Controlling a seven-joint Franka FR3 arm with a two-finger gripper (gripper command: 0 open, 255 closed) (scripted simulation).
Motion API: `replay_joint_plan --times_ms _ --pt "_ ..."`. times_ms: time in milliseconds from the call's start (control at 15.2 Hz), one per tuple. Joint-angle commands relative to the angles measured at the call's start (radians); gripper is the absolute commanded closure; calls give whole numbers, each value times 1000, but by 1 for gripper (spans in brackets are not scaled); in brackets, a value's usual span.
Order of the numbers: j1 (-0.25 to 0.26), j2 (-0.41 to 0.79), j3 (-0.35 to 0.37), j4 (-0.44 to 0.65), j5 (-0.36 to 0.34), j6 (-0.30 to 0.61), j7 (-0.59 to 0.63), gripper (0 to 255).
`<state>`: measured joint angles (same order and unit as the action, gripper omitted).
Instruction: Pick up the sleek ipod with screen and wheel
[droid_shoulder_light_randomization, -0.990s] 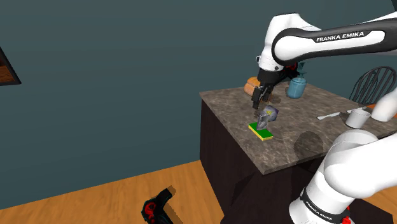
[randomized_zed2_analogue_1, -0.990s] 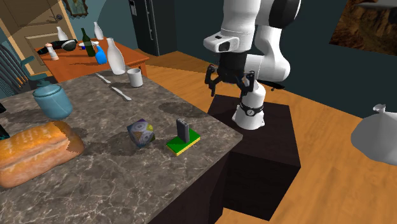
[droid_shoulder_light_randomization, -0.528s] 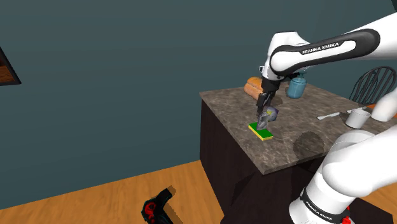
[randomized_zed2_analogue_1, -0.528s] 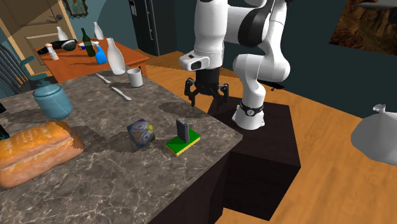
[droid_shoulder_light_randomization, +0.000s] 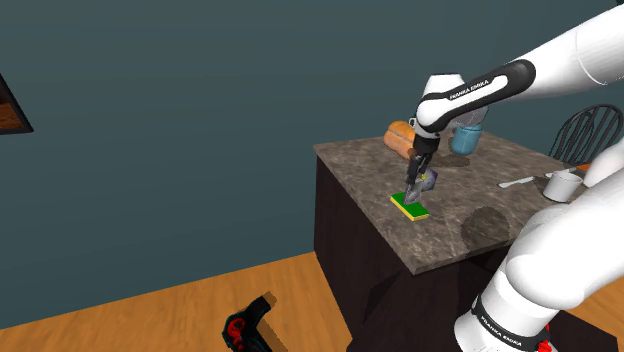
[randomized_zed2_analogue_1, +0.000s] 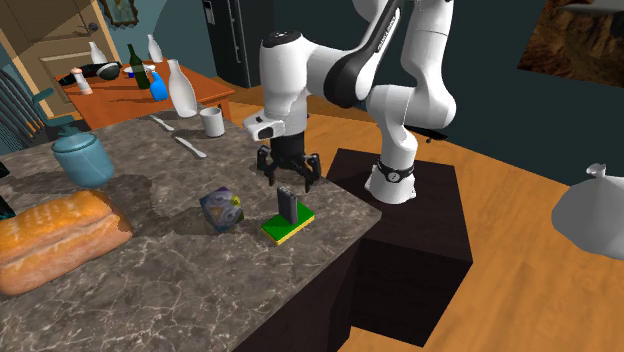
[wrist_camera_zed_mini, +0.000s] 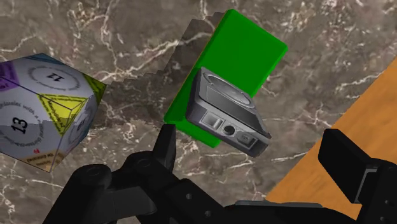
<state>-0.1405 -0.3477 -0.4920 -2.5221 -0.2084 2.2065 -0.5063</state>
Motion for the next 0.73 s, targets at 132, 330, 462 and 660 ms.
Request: replay_joint_plan --times_ms 132,330,462,660 --pt "3 57 -30 -13 12 68 -33 0" --pt "7 88 -39 -32 20 116 -42 0" --pt "10 106 -45 -41 27 141 -47 0" --pt "9 104 -44 -43 26 142 -45 255"
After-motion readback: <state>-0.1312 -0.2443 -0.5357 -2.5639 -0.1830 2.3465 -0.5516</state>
